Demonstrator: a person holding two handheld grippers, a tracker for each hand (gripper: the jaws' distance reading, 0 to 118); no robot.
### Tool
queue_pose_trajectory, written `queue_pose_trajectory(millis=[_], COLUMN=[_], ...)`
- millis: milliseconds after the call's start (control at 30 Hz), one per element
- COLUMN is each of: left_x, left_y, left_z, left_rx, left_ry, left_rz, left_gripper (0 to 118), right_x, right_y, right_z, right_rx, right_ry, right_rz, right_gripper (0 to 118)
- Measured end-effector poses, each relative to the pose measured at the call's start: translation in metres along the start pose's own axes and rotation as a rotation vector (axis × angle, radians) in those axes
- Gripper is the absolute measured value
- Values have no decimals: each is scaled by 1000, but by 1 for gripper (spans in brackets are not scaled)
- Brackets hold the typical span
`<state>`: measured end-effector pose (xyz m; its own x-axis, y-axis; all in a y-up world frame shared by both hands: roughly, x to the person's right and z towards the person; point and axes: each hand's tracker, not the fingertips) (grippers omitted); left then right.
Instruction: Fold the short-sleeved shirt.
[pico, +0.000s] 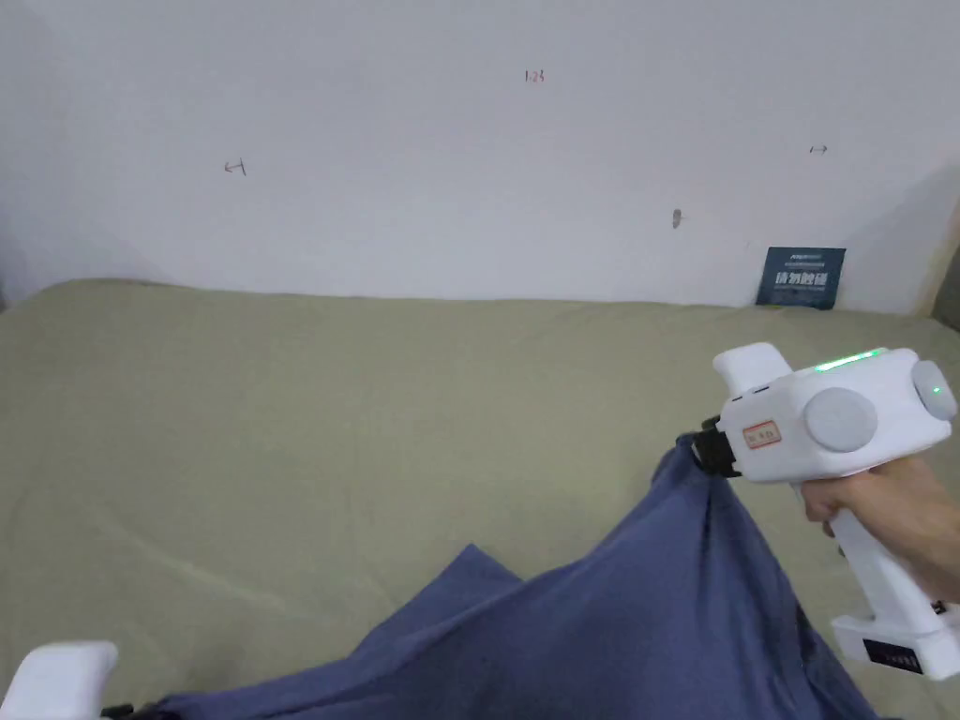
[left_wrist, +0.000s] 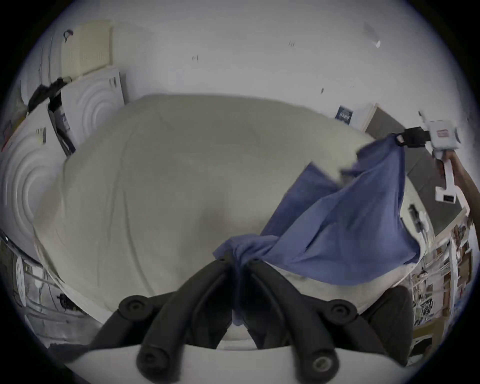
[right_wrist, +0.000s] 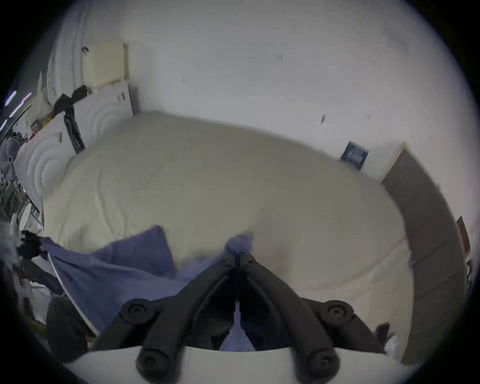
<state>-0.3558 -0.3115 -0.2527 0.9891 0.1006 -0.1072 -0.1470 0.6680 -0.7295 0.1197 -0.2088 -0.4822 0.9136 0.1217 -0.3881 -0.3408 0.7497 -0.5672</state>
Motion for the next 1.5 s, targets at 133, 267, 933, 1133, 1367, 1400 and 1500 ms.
queue_pose_trajectory(millis=[133, 267, 933, 1133, 1367, 1400, 1500], left_x=[17, 34, 78, 75, 84, 86, 93], left_y=[57, 125, 312, 356, 426, 436, 461], left_z=[45, 87, 198, 181, 153, 149, 134], left_rx=[128, 213, 371, 387, 453, 467, 500], left_ry=[-29, -20, 117, 134, 182, 188, 208], left_rz=[-1, -39, -53, -41, -13, -7, -12], left_gripper=[5, 5, 5, 5, 5, 5, 5], right_x=[17, 35, 72, 85, 109, 112, 125], right_y=[30, 48, 97, 138, 206, 216, 243], right_z=[108, 203, 284, 255, 213, 206, 185], right_rx=[187, 327, 543, 551, 584, 582, 591], right_ry=[-67, -140, -246, -279, -303, -315, -338], right_rz=[-17, -40, -221, -190, -194, -189, -179], right_gripper=[3, 3, 3, 3, 3, 3, 3])
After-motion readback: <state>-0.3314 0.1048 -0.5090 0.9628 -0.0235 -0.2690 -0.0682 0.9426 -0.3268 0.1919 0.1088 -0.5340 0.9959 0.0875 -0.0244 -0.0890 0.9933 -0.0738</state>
